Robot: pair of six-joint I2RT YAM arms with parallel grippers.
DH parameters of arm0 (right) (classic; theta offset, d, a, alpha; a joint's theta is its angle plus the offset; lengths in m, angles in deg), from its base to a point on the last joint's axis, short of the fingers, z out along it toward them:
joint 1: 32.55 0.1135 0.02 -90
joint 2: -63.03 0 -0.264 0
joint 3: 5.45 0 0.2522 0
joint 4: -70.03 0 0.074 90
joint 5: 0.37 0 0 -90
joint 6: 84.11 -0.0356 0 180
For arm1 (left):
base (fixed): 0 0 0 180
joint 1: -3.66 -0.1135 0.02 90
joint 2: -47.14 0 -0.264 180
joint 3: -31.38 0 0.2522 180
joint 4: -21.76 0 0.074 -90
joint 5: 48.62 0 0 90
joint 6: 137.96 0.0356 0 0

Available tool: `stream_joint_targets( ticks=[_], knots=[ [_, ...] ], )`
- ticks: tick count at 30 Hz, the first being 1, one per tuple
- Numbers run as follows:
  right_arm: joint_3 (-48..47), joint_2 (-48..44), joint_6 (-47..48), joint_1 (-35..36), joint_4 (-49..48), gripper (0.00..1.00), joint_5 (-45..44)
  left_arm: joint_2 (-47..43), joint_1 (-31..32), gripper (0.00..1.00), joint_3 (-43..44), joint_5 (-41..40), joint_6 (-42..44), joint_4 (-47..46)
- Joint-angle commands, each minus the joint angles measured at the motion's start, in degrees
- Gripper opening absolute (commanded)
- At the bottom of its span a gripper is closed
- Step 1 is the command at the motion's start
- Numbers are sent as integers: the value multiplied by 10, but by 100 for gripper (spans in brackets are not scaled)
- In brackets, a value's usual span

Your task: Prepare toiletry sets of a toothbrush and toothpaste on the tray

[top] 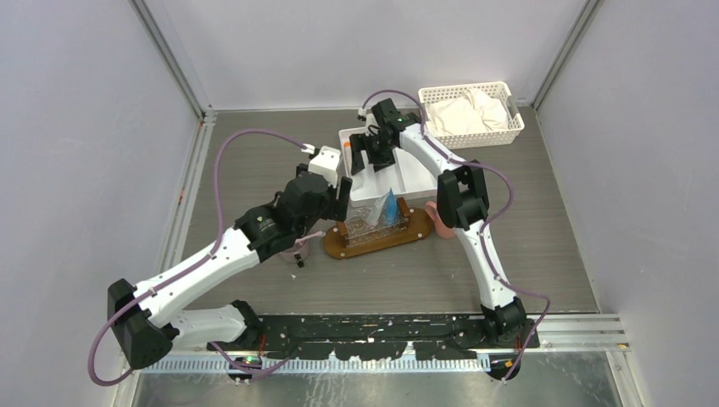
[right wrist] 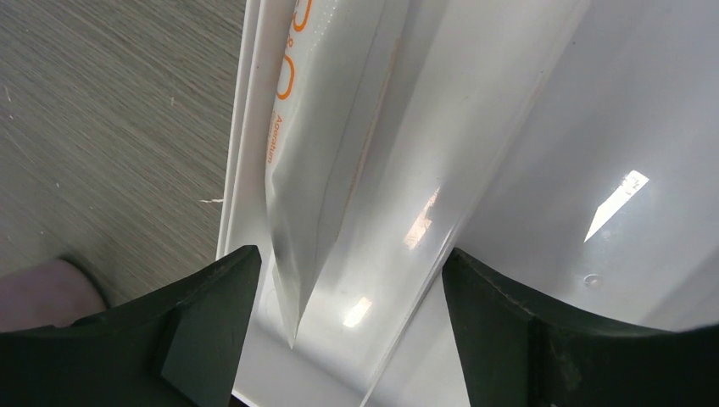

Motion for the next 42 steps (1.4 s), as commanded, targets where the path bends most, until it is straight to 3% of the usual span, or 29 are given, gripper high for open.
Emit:
stream_joint_targets(
  ticks=[1, 6, 12, 14, 20, 23, 35, 42],
  knots=[
    [-2, 24, 22, 14, -13, 83, 4, -12, -9, 70, -7, 10, 1, -35],
    [14, 34, 34, 14, -11, 70, 28, -11, -17, 69, -16, 22, -1, -46],
    [51, 22, 32, 15, -35, 68, 37, -5, -29, 69, -23, 33, -3, -52],
    [73, 4, 26, 14, -60, 63, 29, -4, -32, 68, -26, 37, -4, -54],
    [116, -58, 12, 11, -98, 78, -63, -5, -39, 68, -28, 43, -4, -55],
    [137, -96, 5, 9, -116, 80, -74, -8, -43, 68, -31, 45, -5, -56],
    [133, -146, -21, 11, -142, 71, -14, -9, -50, 67, -35, 53, -7, -57],
    [127, -117, -38, 16, -166, 69, 41, -8, -56, 66, -38, 60, -6, -58]
  ],
)
